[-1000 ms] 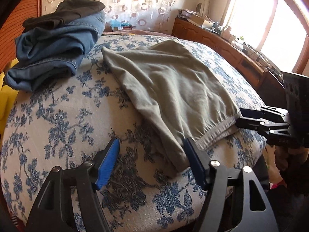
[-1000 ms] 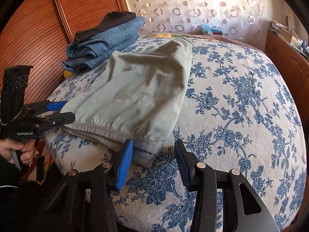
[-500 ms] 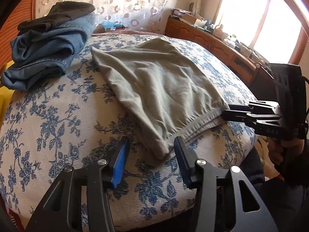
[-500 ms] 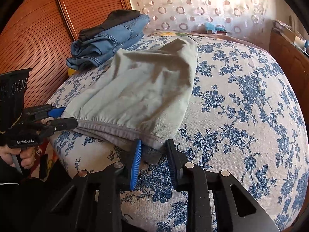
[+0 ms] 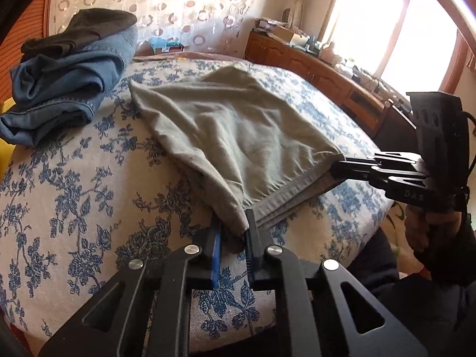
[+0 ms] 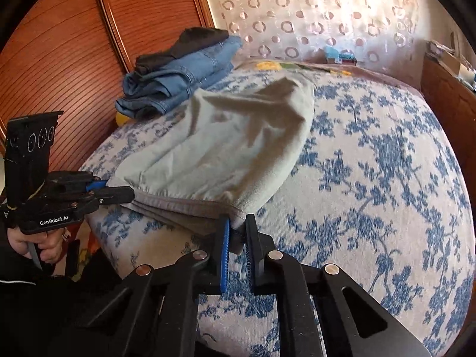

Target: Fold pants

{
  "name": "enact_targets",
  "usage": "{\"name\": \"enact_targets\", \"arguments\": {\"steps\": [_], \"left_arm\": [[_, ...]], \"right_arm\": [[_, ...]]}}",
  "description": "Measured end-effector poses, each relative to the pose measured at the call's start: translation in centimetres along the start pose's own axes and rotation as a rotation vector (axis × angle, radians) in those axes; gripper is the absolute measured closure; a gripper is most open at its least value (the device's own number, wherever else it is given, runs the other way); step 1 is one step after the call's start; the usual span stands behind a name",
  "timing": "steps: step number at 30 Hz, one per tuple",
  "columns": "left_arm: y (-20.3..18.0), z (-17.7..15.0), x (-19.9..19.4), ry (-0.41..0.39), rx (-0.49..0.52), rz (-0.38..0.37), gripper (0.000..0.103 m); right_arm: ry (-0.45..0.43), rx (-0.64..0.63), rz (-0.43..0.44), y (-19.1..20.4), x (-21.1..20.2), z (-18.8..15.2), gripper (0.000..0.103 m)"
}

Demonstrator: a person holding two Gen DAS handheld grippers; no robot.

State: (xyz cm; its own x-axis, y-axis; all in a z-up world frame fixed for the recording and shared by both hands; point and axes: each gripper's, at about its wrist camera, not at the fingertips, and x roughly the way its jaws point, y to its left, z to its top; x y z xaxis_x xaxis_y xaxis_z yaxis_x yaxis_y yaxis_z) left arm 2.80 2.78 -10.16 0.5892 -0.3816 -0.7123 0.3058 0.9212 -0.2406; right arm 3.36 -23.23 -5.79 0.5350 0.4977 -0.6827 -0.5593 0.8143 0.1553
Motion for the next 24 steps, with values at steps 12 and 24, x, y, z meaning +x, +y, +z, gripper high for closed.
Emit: {"name": "enact_targets", "arguments": {"steps": [12, 24], "left_arm": [[1.5, 4.2, -0.2, -0.089, 0.004, 0.023, 0.09], [3.1, 9.6, 1.2, -0.143, 0.033, 0.064, 0.09]], "right_arm": [[-0.103, -0.025, -0.016, -0.2, -0.3, 4.3, 0.094], [-0.144, -0.011, -0.05, -1.8, 2.4, 8.5, 0.094]]}}
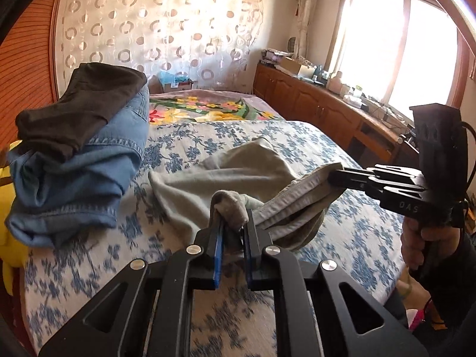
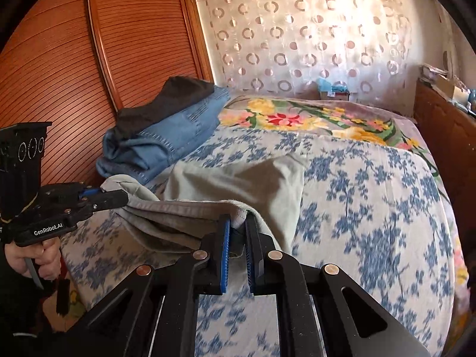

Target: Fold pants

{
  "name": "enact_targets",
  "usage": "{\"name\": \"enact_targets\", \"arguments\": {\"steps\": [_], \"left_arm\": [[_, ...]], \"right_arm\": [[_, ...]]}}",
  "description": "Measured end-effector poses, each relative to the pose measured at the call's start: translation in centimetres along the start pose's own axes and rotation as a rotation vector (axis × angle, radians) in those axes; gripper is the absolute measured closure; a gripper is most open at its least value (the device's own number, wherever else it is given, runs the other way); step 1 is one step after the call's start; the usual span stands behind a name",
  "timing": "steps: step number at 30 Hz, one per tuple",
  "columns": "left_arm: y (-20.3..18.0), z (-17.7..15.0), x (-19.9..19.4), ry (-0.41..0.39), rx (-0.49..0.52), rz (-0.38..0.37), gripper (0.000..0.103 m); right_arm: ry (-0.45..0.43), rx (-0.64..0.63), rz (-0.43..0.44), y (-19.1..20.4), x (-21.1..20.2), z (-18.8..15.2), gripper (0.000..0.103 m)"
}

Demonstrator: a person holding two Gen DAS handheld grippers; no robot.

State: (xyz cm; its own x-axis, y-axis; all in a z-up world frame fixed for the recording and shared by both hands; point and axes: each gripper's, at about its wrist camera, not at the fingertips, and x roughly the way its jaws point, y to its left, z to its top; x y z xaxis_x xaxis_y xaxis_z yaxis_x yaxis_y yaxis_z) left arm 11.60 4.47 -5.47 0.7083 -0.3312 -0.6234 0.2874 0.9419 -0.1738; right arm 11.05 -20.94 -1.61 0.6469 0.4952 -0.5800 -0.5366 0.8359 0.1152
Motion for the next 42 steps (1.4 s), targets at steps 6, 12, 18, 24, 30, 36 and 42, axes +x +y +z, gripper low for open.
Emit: {"name": "enact_targets", "arguments": {"steps": [6, 12, 18, 24, 30, 36, 42], "left_arm": [[1.3, 1.7, 1.4, -0.001, -0.006, 0.033, 0.09], [2.2, 3.7, 3.3, 0.004, -0.006, 0.064, 0.09], [3.0, 5.2, 5.1, 0.016, -0.015, 0.088, 0.09], [3.2, 5.7, 6.4, 0.038, -0.026, 0.117, 0.087], [3.0, 4.9, 5.8, 0.045, -0.002, 0.13, 0.052], [2.5, 3.1, 5.2, 0.07, 0.0, 0.134, 0.051], [2.2, 0.1, 4.6, 0.097, 0.003, 0.097, 0.051]], "right_arm": [[0.005, -0.017, -0.022, -0.3, 2.6, 1.9, 0.094], [-0.012, -0.024, -0.038, -0.8, 4.4, 3.8, 0.094], [0.005, -0.024, -0.069, -1.7, 7.4, 5.0, 0.094], [0.038, 0.022, -0.07, -2.5, 9.7, 6.2, 0.087], [0.026, 0.037, -0.048, -2.7, 9.0, 6.5, 0.054], [0.049, 0.006, -0.076, -3.2, 7.6, 4.9, 0.054], [0.096, 0.021, -0.046, -3.9, 6.4, 1.7, 0.054]]}}
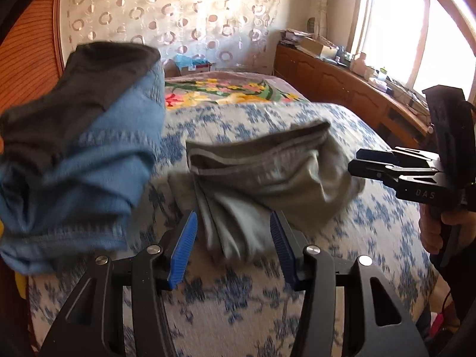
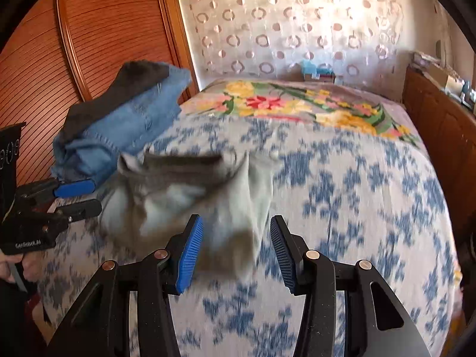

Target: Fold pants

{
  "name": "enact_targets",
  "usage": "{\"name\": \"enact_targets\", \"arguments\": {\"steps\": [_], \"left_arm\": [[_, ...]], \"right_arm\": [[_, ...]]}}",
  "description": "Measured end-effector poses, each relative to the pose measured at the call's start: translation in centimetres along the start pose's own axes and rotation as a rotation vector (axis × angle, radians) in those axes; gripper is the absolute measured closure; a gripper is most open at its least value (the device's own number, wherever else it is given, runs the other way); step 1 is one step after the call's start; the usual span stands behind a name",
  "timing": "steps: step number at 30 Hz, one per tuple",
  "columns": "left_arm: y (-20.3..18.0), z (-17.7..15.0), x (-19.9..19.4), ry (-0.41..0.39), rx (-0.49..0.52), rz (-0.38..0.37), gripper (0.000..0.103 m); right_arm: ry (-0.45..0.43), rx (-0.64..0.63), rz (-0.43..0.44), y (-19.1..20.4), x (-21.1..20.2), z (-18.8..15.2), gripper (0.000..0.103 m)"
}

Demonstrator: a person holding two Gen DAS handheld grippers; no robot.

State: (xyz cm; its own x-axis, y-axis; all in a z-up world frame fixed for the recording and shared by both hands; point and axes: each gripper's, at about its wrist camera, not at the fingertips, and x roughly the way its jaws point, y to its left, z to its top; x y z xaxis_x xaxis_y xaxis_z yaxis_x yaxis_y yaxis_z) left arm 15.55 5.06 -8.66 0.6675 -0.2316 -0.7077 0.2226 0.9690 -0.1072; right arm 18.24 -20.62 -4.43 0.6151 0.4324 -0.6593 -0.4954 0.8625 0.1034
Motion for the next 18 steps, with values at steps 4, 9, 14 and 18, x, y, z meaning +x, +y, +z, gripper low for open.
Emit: {"name": "enact_targets", "arguments": {"steps": [4, 9, 14, 18], "left_arm": [[-0.1, -1.1, 0.7, 0.033, 0.015, 0.007, 0.051], [0.0, -1.3, 1.2, 0.049, 0.014, 0.005, 0.051], [0.1, -1.0, 1.9, 0.069, 0.013, -0.005, 0.062], [-0.1, -1.0, 2.1, 0.07, 0.011, -0.027, 0.081]], "right_arm": [[0.019, -0.002, 0.029, -0.1, -0.2, -1.3, 0.054], [0.039, -0.022, 0.035, -0.1, 0.4, -1.5, 0.054], [0.063, -0.002, 0.055, -0.4, 1.6, -1.4, 0.054], [0.072, 0.025, 0.097, -0.7, 2.0, -1.2, 0.074]]}}
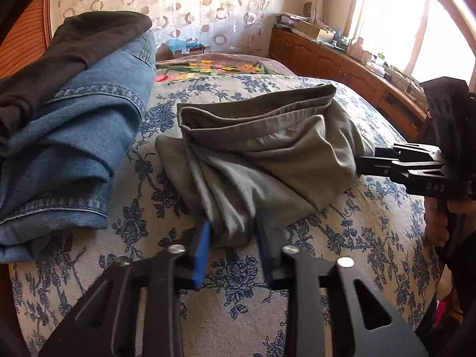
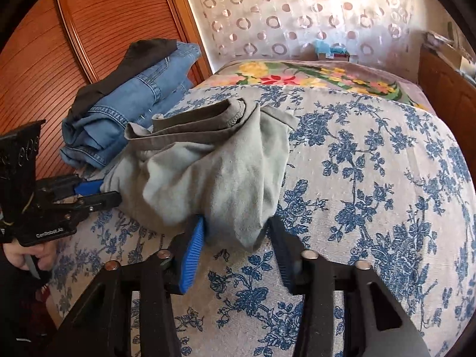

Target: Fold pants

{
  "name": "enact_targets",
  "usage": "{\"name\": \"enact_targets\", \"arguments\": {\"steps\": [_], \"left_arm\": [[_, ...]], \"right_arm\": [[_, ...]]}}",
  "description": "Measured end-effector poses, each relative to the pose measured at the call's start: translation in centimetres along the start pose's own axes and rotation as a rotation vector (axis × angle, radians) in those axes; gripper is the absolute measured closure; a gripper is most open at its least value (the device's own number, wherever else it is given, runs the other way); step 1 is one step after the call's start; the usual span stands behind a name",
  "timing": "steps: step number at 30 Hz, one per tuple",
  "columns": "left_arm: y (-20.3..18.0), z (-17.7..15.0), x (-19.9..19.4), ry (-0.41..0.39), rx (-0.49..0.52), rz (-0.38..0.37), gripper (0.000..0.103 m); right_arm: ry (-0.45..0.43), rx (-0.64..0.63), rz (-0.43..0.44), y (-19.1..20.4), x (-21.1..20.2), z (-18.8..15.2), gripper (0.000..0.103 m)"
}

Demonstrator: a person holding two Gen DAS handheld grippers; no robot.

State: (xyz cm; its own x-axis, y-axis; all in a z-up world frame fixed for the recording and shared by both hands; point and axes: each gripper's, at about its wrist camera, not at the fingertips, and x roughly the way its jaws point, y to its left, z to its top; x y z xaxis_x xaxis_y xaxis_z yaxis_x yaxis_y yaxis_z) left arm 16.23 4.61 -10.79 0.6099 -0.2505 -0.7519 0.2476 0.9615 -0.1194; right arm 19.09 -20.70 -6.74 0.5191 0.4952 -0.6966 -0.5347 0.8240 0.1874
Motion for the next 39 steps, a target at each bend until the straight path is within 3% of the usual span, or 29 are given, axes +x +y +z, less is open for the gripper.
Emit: {"name": "enact_targets", "arguments": {"steps": [3, 16, 22, 24, 27, 29, 36, 39], "left_arm": [[-0.5, 0.0, -0.8, -0.023, 0.02, -0.005, 0.091], [-2.0, -2.3, -6.4, -0.142, 0.02, -0.067, 0.094], [-1.8, -3.8, -6.1, -0.113, 0.009, -0.066, 0.095], [-1.9, -4.3, -6.0, -0.099, 0.009, -0.059, 0.095], [-1.6, -5.0, -5.9, -0.076, -0.001, -0.029, 0.095], [-2.0, -5.4, -6.2, -0.071, 0.004, -0.049, 0.095], [-3.0, -5.5, -6.6, -0.056, 0.03, -0.035, 0.094], [-2.6, -5.4, -6.8, -0.046, 0.024, -0.031, 0.083]], "right_arm": [[-0.021, -0.008, 0.016, 0.1, -0.6, -0.1, 0.088], [-0.102, -0.01, 0.011, 0.0, -8.2, -4.1, 0.091], [-0.097, 0.042, 0.011, -1.0, -9.4, -6.1, 0.092], [-0.097, 0.055, 0.001, -1.2, -9.4, -6.2, 0.098], [-0.102, 0.067, -0.088, -1.8, -10.1, -6.7, 0.102], [-0.104, 0.09, -0.048, -2.4, -10.5, -6.8, 0.102], [-0.121, 0.039, -0.065, -0.8, -10.5, -5.9, 0.102], [-0.114, 0.014, -0.063, -0.1, -9.7, -5.0, 0.093]]}}
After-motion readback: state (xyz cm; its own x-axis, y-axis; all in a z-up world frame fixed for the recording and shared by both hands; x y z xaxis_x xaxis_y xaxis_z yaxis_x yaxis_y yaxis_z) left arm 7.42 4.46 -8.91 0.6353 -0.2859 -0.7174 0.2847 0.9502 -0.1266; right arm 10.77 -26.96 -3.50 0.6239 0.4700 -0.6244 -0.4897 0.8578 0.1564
